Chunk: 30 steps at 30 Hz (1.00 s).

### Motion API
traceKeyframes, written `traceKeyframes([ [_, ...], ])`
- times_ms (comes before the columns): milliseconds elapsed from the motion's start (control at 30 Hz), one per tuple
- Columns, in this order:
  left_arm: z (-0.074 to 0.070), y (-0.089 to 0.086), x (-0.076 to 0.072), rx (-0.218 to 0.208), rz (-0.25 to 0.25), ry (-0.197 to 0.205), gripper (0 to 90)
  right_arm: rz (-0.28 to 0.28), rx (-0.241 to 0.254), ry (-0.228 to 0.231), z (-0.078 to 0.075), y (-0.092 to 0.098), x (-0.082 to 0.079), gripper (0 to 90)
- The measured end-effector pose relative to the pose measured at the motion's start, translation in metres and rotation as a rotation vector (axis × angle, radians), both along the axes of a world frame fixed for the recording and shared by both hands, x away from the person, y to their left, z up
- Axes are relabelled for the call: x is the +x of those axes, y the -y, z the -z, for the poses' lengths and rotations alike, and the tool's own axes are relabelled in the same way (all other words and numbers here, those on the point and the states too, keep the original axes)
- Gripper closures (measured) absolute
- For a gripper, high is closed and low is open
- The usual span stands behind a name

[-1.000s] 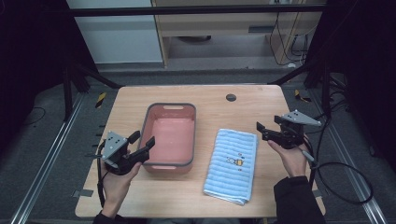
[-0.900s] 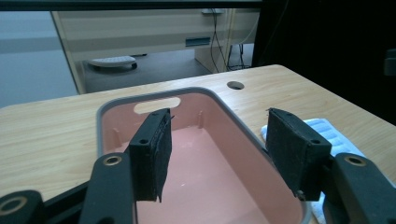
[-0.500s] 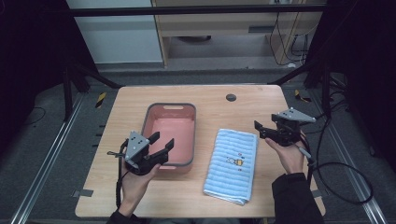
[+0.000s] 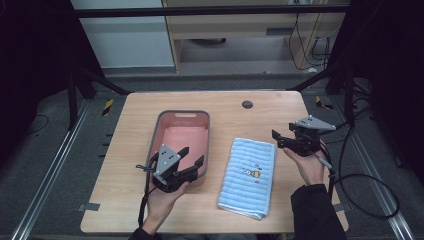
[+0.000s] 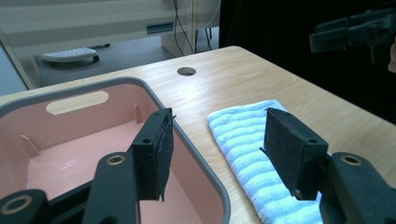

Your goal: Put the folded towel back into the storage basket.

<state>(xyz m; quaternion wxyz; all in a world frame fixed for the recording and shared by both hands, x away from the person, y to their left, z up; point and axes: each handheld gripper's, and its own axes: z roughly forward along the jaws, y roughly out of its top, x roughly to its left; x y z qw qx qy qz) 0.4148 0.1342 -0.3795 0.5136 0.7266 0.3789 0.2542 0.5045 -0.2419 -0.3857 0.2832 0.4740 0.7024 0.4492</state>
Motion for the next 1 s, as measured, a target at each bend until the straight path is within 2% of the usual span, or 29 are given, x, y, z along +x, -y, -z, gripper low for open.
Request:
traceKeyframes([
  [633,0.030,0.042,-0.009,0.059,0.090,-0.057,44.1,0.003,-0.012,-0.052,0.026,0.008,0.005,34.8],
  [800,0.035,0.048,-0.012,0.070,0.106,-0.062,46.2,0.004,-0.002,-0.059,0.031,0.010,0.004,35.8],
  [1000,0.046,0.056,-0.013,0.088,0.122,-0.089,49.3,0.003,-0.004,-0.079,0.042,0.012,0.004,37.1],
])
